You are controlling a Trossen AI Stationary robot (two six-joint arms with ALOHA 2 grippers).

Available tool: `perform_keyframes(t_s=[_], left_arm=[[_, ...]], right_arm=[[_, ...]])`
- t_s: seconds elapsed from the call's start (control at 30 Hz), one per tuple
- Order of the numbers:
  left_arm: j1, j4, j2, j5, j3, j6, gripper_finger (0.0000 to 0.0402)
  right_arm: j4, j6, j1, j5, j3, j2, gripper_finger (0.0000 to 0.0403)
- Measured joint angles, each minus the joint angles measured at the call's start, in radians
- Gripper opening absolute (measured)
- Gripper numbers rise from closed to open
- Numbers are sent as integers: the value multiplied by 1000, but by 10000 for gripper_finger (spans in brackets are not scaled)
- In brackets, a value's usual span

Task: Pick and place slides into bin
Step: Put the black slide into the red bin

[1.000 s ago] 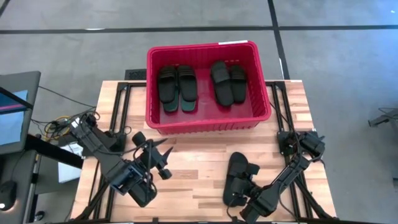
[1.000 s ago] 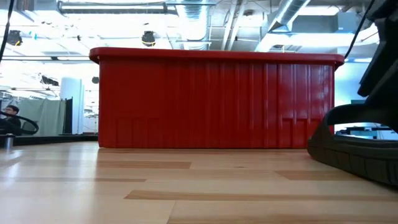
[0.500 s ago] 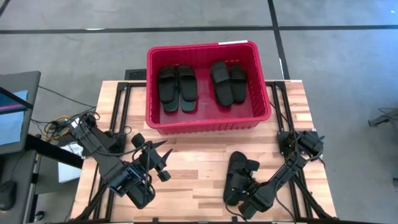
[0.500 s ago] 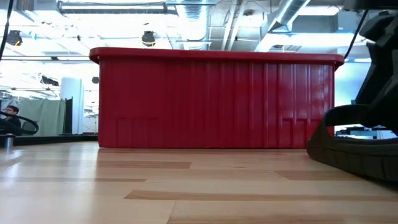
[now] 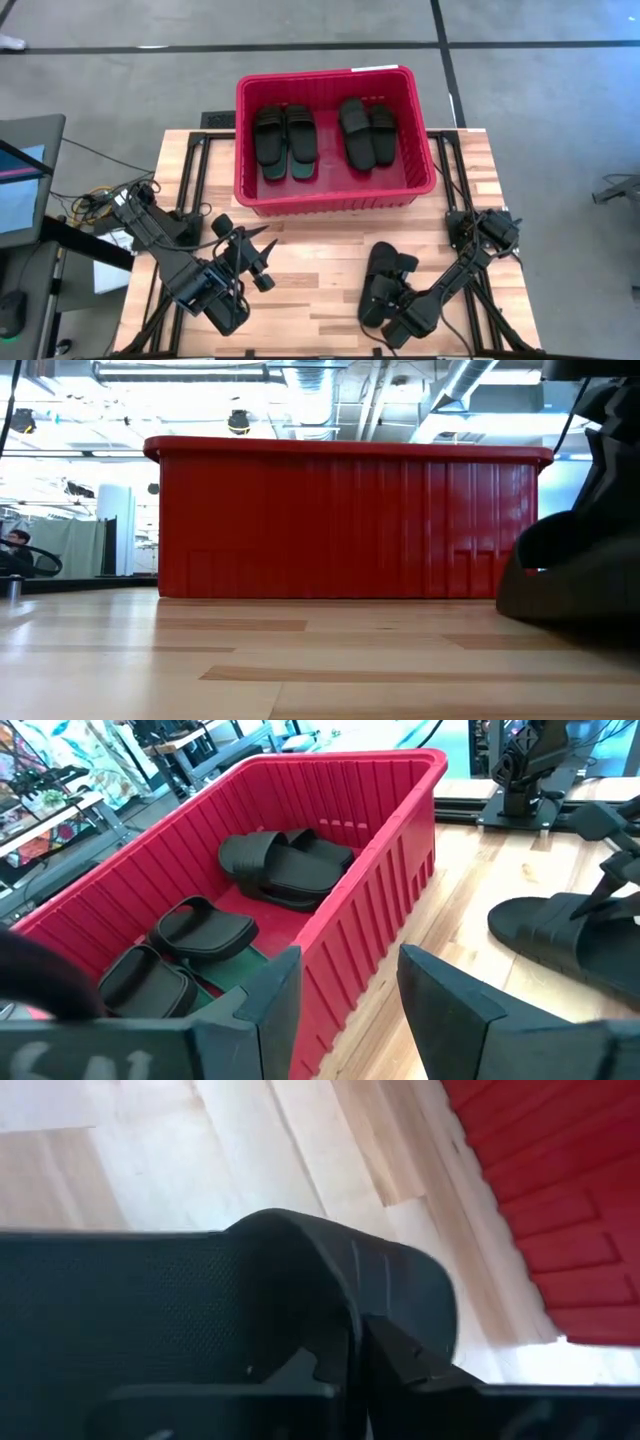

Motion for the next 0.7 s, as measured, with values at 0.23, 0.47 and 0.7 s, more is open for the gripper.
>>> perform_keyframes(t_s=[0.23, 0.47, 0.7], left_arm=[[0, 0, 0, -22, 0, 5, 156], [0, 0, 0, -26, 0, 16, 156], [0, 0, 0, -26, 0, 17, 156]], right_arm=[[-143, 11, 5, 16, 112, -6, 4], [-274, 10, 8, 86, 269, -7, 2], [-381, -45, 9, 167, 435, -9, 1]])
